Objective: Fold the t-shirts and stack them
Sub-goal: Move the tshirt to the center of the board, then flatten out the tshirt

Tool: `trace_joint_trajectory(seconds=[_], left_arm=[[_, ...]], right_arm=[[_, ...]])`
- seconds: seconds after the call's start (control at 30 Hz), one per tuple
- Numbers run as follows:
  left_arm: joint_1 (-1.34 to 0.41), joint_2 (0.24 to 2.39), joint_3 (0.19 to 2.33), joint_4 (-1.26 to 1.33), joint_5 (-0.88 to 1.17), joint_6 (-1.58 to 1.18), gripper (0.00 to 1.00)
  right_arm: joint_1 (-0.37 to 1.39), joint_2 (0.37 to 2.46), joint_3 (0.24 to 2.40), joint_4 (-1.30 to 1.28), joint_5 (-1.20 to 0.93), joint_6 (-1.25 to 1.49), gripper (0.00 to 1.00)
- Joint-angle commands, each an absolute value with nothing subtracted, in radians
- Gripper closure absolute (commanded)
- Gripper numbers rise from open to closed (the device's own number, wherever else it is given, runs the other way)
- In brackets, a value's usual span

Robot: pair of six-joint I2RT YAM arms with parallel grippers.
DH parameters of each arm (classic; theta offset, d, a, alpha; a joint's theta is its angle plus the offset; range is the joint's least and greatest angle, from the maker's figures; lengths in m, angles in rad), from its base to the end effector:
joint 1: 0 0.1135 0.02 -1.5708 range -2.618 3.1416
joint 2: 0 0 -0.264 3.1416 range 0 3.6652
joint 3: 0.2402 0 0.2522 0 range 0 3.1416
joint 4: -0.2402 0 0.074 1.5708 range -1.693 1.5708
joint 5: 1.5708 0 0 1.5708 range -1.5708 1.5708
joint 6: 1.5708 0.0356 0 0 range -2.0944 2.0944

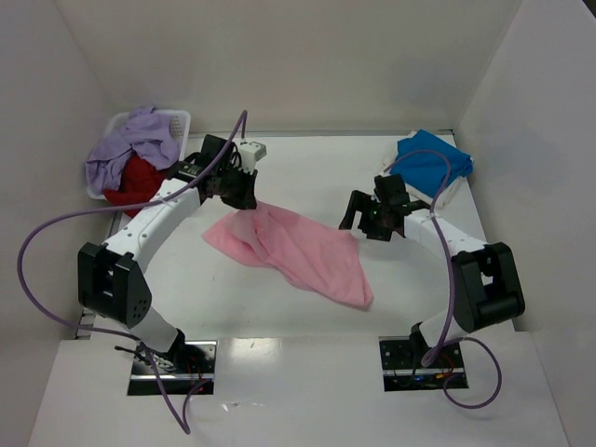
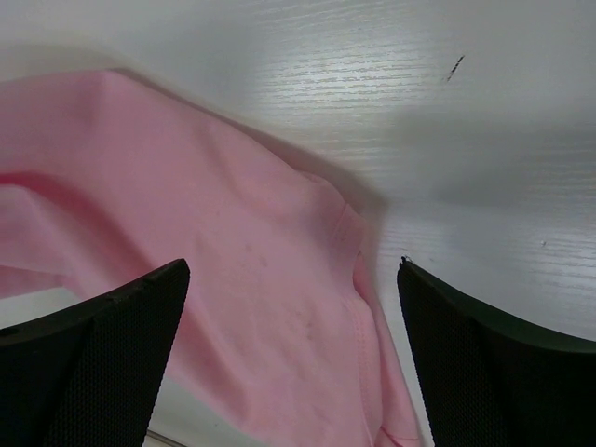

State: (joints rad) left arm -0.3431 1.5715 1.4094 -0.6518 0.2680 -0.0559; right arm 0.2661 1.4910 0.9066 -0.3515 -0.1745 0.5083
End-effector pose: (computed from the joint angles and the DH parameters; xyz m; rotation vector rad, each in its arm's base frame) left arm 0.3227 -0.1253 0.3184 0.4715 2.3604 -0.5070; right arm 0.2888 0.0851 0.2037 0.2370 2.5581 0.5266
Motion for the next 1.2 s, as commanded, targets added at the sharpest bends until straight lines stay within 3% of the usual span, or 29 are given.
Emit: trace_joint_trajectory(seconds=[0.0, 0.27, 0.37, 0.53, 0.6, 0.67, 0.7, 0.77, 0.8, 0.9, 0.97, 1.0, 1.1, 1.17], left_arm=[[-0.347, 1.585, 1.443, -0.637, 0.262, -0.048, 0.97], [-0.347, 1.585, 1.443, -0.637, 0.262, -0.048, 0.97], [-0.347, 1.585, 1.443, -0.637, 0.262, -0.048, 0.97], [-0.347, 1.575, 1.433, -0.646, 0.253, -0.038, 0.97], [-0.347, 1.566, 1.433, -0.646, 0.244, -0.038, 0.97], [-0.347, 1.557, 1.433, -0.646, 0.235, -0.038, 0.97], [-0.347, 1.557, 1.433, -0.646, 0.235, -0.038, 0.97], [-0.347, 1.557, 1.433, -0.646, 0.235, -0.038, 0.97], [-0.347, 1.548, 1.433, -0.646, 0.235, -0.038, 0.97], [-0.347, 1.548, 1.433, -0.646, 0.225, -0.038, 0.97], [-0.347, 1.548, 1.433, -0.646, 0.235, -0.038, 0.97], [-0.347, 1.548, 1.433, -0.646, 0.235, -0.038, 0.97], [-0.347, 1.548, 1.433, -0.646, 0.235, -0.038, 0.97], [-0.347, 1.548, 1.433, -0.646, 0.244, -0.029, 0.97]], right_arm=[[0.282, 1.534, 0.913, -0.321, -0.192, 0.514, 0.03], [0.318, 1.595, 0.913, -0.270, -0.152, 0.532, 0.15], [0.318, 1.595, 0.913, -0.250, -0.143, 0.541, 0.38], [0.318, 1.605, 0.937, -0.241, -0.098, 0.551, 0.61], [0.318, 1.617, 0.954, -0.267, -0.089, 0.542, 0.62], [0.318, 1.641, 0.975, -0.285, -0.069, 0.541, 0.83], [0.318, 1.641, 0.976, -0.285, -0.069, 0.541, 0.83], [0.318, 1.641, 0.994, -0.294, -0.057, 0.541, 0.98], [0.318, 1.641, 1.005, -0.305, -0.042, 0.541, 1.00], [0.318, 1.641, 1.029, -0.327, -0.041, 0.532, 1.00], [0.318, 1.641, 1.029, -0.339, -0.041, 0.532, 0.78], [0.318, 1.641, 1.017, -0.339, -0.041, 0.532, 0.54], [0.318, 1.626, 0.993, -0.339, -0.041, 0.541, 0.37], [0.318, 1.614, 0.968, -0.339, -0.041, 0.551, 0.32]])
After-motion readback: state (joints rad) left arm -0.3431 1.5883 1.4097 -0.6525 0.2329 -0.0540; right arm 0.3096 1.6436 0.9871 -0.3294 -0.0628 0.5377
